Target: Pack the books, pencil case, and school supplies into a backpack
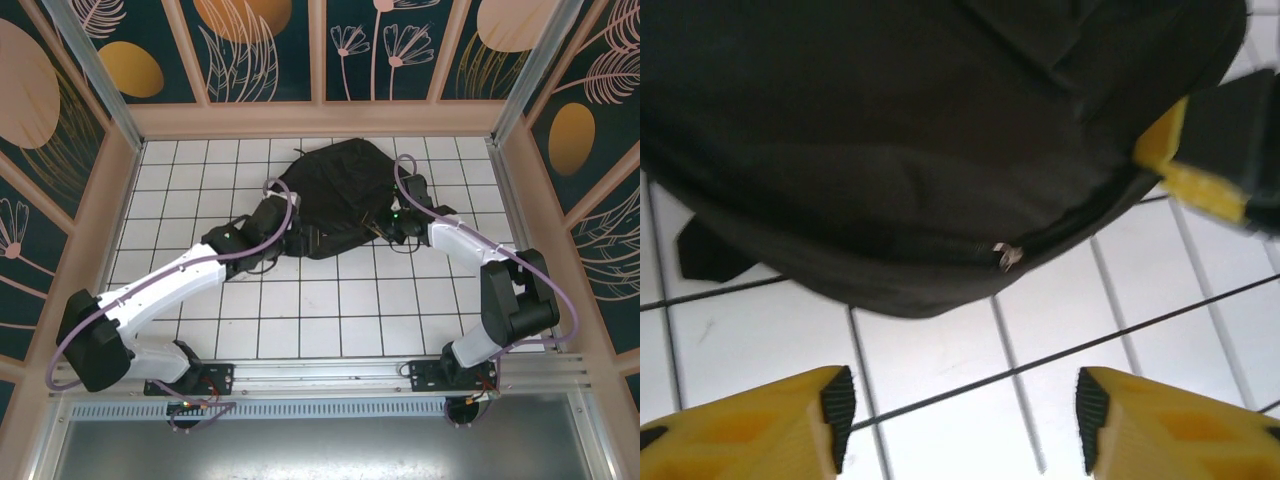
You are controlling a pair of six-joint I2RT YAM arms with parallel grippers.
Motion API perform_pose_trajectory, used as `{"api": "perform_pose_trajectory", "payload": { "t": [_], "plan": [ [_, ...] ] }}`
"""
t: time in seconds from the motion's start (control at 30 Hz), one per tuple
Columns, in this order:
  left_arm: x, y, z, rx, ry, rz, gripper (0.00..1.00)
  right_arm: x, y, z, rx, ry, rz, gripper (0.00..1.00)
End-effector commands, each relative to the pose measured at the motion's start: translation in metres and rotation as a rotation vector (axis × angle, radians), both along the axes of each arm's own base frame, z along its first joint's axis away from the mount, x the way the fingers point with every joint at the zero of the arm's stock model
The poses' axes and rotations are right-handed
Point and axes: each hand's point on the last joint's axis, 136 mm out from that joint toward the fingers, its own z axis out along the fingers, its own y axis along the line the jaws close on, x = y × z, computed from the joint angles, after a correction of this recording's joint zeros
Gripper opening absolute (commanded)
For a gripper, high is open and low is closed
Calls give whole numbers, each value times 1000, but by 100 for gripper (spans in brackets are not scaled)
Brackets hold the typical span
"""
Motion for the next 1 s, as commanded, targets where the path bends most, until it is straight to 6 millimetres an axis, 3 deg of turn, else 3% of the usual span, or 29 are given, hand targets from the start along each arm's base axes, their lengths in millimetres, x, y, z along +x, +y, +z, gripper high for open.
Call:
{"api": "perform_pose_trajectory", "payload": {
  "t": [0.0,0.1,0.2,0.57,0.73,0.97],
  "plan": [
    [4,-18,13,-89,-2,-132,73,3,3,12,-6,-51,39,31],
    [5,-19,-3,-66,24,-188,76,2,4,7,-6,-44,57,29],
    [10,-21,-14,-43,22,-219,72,2,6,7,5,-47,72,28],
    [53,-9,-25,140,-80,-216,64,-3,12,4,40,-43,106,23],
    [61,-22,-32,98,-64,-322,66,-5,13,4,35,-58,144,22],
    [55,-34,-48,-23,40,-459,68,-3,-7,-2,52,-32,127,14]
  ]
}}
